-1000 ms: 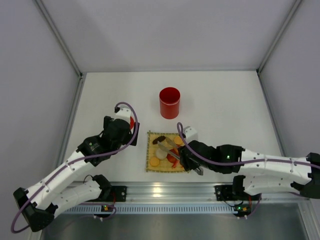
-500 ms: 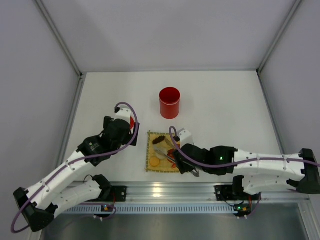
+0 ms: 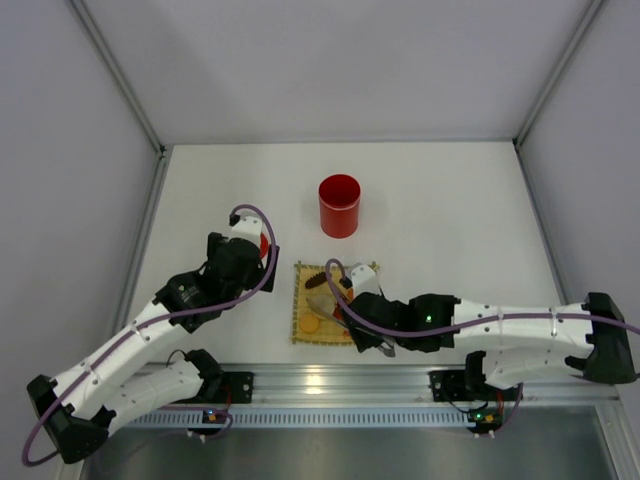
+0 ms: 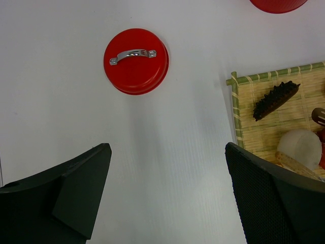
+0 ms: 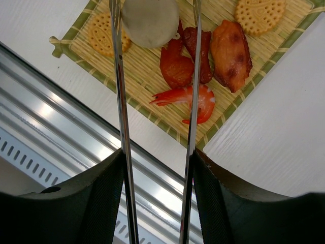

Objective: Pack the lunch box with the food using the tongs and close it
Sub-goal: Pick up the fake food from the plate.

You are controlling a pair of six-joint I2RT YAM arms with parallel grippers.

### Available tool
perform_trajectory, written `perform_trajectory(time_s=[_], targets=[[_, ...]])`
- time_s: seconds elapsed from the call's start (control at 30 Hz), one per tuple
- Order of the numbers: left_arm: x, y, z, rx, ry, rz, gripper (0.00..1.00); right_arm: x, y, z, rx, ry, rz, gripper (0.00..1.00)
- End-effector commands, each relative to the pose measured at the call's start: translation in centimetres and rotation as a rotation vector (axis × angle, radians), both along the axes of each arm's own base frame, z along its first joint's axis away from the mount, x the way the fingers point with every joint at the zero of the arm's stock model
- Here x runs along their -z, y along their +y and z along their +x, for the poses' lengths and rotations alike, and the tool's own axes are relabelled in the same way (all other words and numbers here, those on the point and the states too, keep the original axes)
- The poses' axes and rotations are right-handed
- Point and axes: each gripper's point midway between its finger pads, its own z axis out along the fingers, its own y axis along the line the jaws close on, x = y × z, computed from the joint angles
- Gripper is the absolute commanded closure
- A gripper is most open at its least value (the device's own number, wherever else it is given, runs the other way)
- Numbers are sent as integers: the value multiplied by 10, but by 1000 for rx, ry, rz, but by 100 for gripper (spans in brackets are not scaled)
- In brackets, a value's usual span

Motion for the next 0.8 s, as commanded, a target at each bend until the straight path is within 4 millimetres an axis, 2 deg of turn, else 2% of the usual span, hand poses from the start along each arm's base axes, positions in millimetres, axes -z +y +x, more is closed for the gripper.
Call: perform_trajectory(time_s=[0.0, 0.47, 0.57, 0.77], targets=[[-4, -1, 1, -7, -21, -28, 1, -21, 23, 0, -4, -30, 91, 47], [-5, -1, 0, -5, -22, -31, 1, -20, 30, -5, -34, -18, 85, 57], [-5, -1, 0, -7, -23, -30, 1, -28, 28, -4, -29, -27, 90, 61], [-5, -1, 1, -7, -24, -31, 1, -57, 21, 4, -9, -79, 126, 64]])
